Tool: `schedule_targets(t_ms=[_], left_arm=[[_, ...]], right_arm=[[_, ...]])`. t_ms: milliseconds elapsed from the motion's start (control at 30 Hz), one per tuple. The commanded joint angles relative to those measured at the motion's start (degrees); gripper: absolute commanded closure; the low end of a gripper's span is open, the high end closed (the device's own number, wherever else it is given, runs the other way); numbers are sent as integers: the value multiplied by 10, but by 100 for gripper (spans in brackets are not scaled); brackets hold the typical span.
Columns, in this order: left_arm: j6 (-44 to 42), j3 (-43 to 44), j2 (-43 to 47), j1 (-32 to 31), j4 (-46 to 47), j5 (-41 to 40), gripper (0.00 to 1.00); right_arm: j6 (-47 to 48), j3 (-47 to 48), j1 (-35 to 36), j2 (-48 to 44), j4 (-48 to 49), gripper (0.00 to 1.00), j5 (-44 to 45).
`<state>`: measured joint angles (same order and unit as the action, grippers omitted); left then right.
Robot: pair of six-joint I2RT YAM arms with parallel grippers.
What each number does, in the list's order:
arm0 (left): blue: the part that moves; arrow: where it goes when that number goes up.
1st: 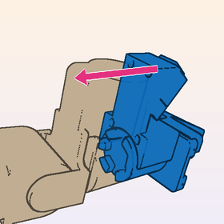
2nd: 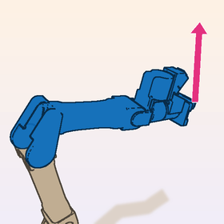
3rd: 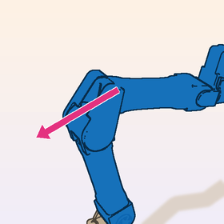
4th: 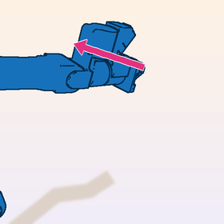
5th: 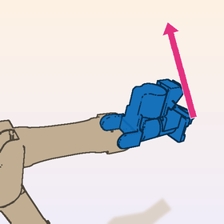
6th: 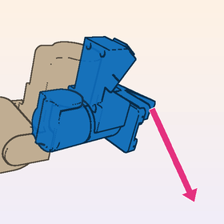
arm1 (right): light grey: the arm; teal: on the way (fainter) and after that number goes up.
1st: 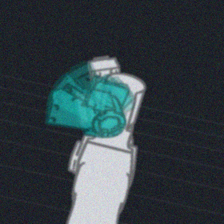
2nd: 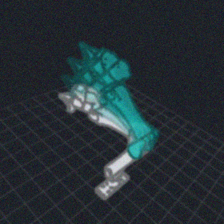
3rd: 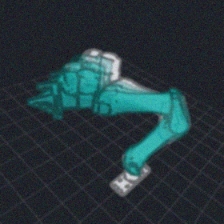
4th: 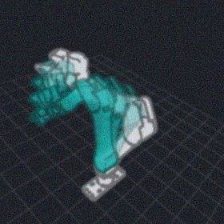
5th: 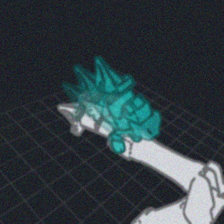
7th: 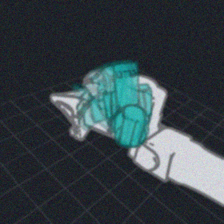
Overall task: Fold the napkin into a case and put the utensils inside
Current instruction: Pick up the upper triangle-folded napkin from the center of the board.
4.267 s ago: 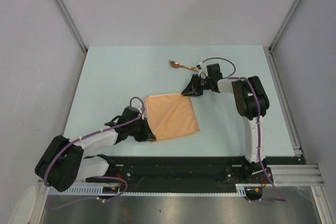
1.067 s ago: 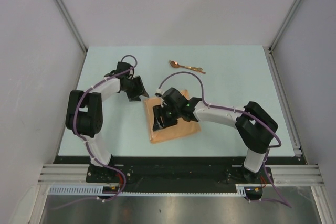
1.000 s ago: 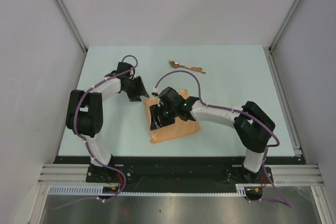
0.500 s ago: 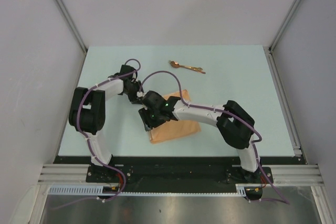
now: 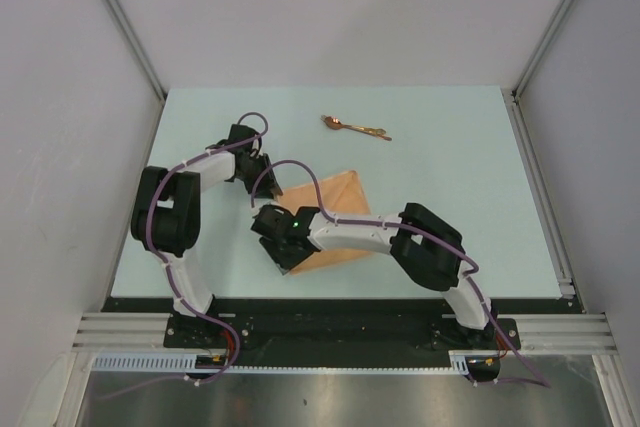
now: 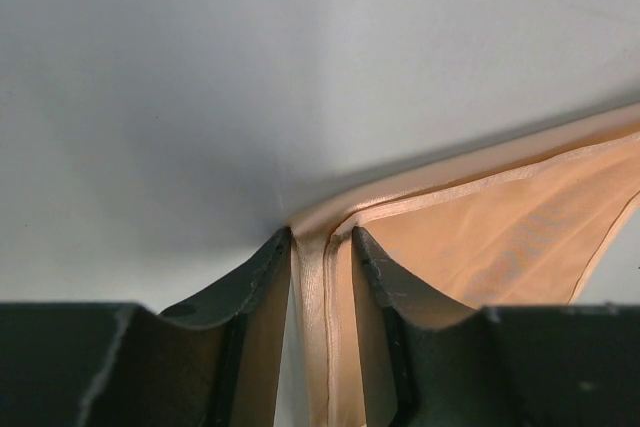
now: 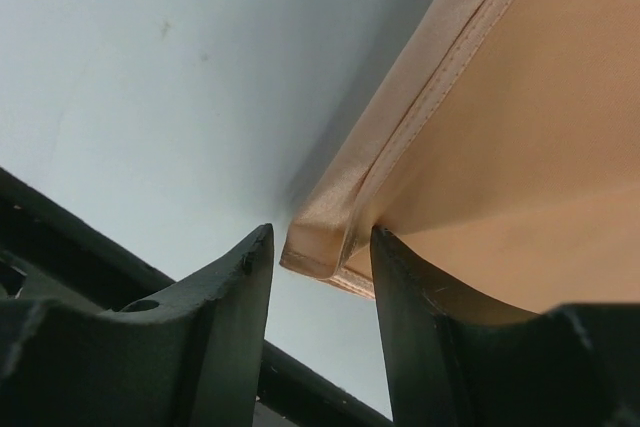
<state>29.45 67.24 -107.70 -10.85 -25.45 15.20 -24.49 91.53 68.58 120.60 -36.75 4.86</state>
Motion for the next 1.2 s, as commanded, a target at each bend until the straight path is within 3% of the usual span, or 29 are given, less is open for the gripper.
schedule_targets(t_ms=[0,267,467,733,867,1033,1167], left_arm=[[-11,-13,12,-1,1,-6,63],[-13,-13,14,-1,-5,-10,62],[-13,-17,25,0,-2,-23,60],[-9,-21,33,5,0,-24,54],[-8,-25,48,13,6,-13,42],[5,-26,71,14,-21,10,35],[26,-56,124,18,-9,25,32]], right_arm=[[-3,30,10,20,-12,52,37],[0,31,15,39,-38,54,57],[8,23,21,47,-72,62,103],[12,64,35,92,-119,84,175],[7,72,36,76,-106,100,186],[0,18,14,-3,-6,100,138],[-8,-64,-18,-104,82,100,22]])
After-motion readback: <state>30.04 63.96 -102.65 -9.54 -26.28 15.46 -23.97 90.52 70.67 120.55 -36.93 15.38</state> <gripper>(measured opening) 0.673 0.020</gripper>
